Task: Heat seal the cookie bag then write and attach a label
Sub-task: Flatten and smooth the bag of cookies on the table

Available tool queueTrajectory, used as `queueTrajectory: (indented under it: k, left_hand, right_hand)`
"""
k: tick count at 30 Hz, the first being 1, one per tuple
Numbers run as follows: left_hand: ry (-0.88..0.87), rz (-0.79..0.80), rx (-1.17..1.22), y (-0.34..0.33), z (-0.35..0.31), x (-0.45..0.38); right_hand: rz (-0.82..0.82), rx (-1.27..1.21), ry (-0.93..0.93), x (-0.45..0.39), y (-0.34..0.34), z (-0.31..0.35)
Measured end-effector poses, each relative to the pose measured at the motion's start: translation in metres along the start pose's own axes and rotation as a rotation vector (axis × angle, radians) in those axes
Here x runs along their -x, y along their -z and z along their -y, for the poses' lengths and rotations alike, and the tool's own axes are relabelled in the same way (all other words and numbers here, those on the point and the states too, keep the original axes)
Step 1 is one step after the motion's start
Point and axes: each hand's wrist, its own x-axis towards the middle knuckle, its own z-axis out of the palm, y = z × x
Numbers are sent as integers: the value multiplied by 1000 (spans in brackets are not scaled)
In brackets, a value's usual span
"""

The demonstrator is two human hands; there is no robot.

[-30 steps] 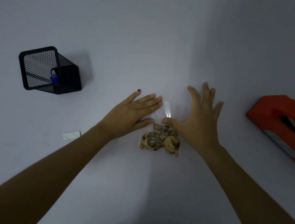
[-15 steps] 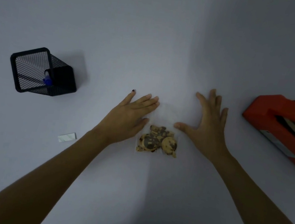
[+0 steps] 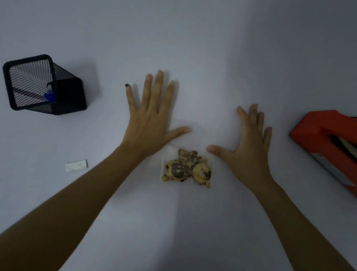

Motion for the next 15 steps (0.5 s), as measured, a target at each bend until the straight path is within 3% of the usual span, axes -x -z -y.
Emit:
queueTrajectory:
  k: [7, 11, 15]
  left_hand:
    - [304, -40, 194, -2, -11, 11]
    - [285, -41, 197, 0, -41, 5]
    - [276, -26, 113, -4, -29, 1]
  right_hand:
    - [2, 1, 1, 0, 0, 1]
    - [4, 26, 2, -1, 0, 0]
    - [9, 10, 2, -1, 1, 1]
